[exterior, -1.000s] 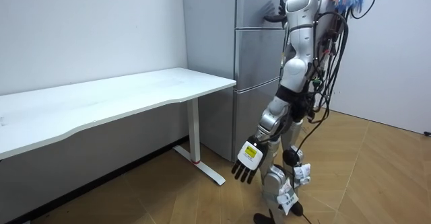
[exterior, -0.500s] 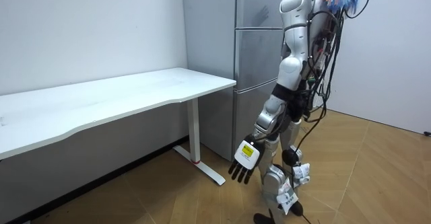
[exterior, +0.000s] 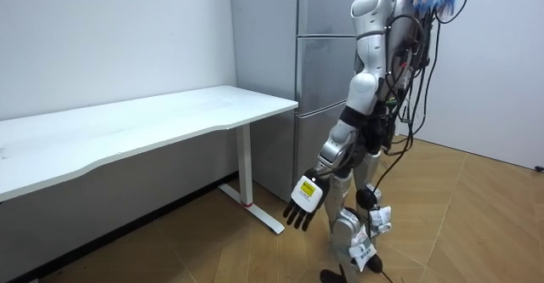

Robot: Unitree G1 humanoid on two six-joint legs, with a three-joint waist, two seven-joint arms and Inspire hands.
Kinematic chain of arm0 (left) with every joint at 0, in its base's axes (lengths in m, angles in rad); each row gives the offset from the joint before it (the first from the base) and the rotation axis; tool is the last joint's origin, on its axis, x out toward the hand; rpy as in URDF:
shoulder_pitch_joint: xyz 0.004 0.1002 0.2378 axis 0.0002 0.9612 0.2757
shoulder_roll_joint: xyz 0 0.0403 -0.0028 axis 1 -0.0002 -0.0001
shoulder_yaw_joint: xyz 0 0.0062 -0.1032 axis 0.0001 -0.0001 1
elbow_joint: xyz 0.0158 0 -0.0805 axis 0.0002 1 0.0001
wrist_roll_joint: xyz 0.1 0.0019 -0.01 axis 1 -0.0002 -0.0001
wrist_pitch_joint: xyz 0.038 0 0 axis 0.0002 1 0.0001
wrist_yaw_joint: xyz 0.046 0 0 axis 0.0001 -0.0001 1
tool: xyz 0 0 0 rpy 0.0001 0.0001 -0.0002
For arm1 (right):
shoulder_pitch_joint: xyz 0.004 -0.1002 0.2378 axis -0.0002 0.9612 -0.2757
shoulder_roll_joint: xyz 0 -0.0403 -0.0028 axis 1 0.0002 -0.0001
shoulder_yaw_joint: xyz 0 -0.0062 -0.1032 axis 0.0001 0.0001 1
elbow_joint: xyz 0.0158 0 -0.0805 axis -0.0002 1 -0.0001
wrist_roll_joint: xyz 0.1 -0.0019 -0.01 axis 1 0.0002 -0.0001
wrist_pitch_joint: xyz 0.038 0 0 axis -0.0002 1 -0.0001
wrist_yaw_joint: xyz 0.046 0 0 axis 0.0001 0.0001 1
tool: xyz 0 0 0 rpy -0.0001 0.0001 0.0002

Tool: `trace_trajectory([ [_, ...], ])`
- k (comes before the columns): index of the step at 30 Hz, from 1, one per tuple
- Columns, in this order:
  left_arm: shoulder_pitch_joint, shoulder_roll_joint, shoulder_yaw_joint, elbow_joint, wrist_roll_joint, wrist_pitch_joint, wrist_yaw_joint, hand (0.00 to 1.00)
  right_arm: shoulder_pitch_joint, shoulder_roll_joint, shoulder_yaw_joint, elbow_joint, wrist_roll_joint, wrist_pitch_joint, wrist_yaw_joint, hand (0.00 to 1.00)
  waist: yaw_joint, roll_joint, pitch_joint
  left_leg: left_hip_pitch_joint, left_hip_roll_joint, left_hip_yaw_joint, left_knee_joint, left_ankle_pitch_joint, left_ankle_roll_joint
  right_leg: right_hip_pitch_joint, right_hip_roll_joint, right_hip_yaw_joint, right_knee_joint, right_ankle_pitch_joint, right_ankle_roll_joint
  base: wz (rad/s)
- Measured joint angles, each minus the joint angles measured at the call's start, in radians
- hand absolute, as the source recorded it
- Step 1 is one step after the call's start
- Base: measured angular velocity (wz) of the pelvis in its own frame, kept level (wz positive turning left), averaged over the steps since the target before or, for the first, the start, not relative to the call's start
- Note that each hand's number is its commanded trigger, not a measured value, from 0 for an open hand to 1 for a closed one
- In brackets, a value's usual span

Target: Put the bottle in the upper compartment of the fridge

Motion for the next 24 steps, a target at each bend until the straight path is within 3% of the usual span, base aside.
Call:
trace_trajectory([
  [5, -0.002, -0.006, -0.001, -0.014, -0.039, 0.001, 0.014, 0.00, 0.030, 0.061, 0.010, 0.065, 0.190, 0.015, -0.004, 0.00, -0.001, 0.034, -0.0020, 0.004, -0.001, 0.006, 0.000, 0.000, 0.000, 0.001, 0.001, 0.014, 0.001, 0.001, 0.000, -0.03],
  [9, -0.002, -0.014, -0.005, -0.019, -0.040, 0.003, 0.019, 0.00, 0.045, 0.107, 0.024, 0.135, 0.223, 0.021, -0.003, 0.00, -0.004, 0.038, -0.0005, 0.001, -0.001, 0.006, -0.001, 0.000, 0.000, 0.001, 0.002, 0.017, -0.001, -0.002, 0.000, -0.01],
  [19, 0.005, -0.024, -0.004, -0.012, -0.078, 0.005, 0.037, 0.00, 0.131, 0.212, 0.134, 0.408, 0.215, 0.022, 0.049, 0.00, 0.004, 0.043, 0.0004, 0.010, -0.003, 0.007, -0.005, 0.000, 0.000, 0.007, 0.000, 0.015, -0.014, -0.003, 0.002, -0.01],
  [24, 0.006, -0.038, -0.002, -0.011, -0.078, 0.005, 0.038, 0.00, 0.131, 0.222, 0.171, 0.561, 0.141, 0.022, 0.078, 0.00, 0.004, 0.051, 0.0031, 0.016, -0.002, 0.016, -0.006, 0.000, 0.000, 0.008, 0.000, 0.027, -0.012, -0.003, 0.002, -0.06],
])
